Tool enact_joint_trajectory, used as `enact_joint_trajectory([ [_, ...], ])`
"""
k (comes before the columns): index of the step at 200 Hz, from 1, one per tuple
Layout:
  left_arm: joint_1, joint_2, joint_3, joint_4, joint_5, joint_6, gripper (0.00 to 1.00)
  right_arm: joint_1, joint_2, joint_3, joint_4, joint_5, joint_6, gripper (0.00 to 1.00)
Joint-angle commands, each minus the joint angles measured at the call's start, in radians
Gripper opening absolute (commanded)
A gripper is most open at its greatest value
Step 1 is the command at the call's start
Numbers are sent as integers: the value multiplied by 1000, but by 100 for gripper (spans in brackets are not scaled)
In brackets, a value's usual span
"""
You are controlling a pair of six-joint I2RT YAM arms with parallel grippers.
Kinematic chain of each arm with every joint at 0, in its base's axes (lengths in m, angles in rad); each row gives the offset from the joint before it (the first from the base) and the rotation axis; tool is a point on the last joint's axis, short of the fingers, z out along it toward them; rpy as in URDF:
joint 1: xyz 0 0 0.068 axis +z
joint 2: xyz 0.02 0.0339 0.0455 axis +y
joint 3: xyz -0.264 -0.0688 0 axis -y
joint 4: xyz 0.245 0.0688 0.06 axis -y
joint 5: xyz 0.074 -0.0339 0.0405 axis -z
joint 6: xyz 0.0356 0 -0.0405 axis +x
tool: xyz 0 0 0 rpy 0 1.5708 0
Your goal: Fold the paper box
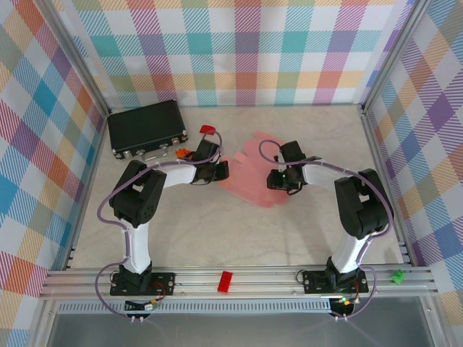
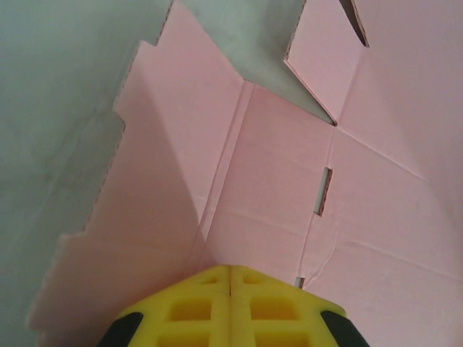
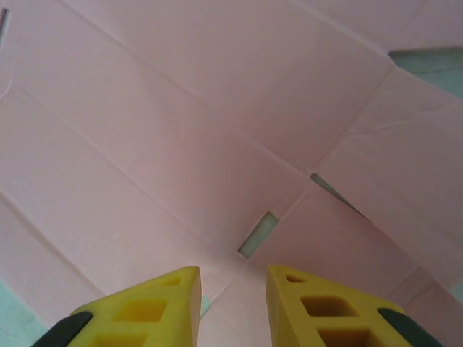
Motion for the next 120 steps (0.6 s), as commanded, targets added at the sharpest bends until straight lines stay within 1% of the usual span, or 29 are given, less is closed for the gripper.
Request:
enact_joint_trajectory([
  [1,-13,-41,-64,-85,-17,-11,0,17,29,27,-24,8,9,30],
  [46,-43,-138,-158,-118,-41,-27,0,38,54,26,-23,6,13,28],
  [64,-46,-159,-195,-114,-56,-32,0,49,62,31,-32,4,14,26],
  [86,-46,-155,-213,-105,-69,-33,0,64,59,23,-38,11,9,26],
  [120,-45,-110,-179,-92,-75,-23,0,91,28,-2,-64,42,14,26],
])
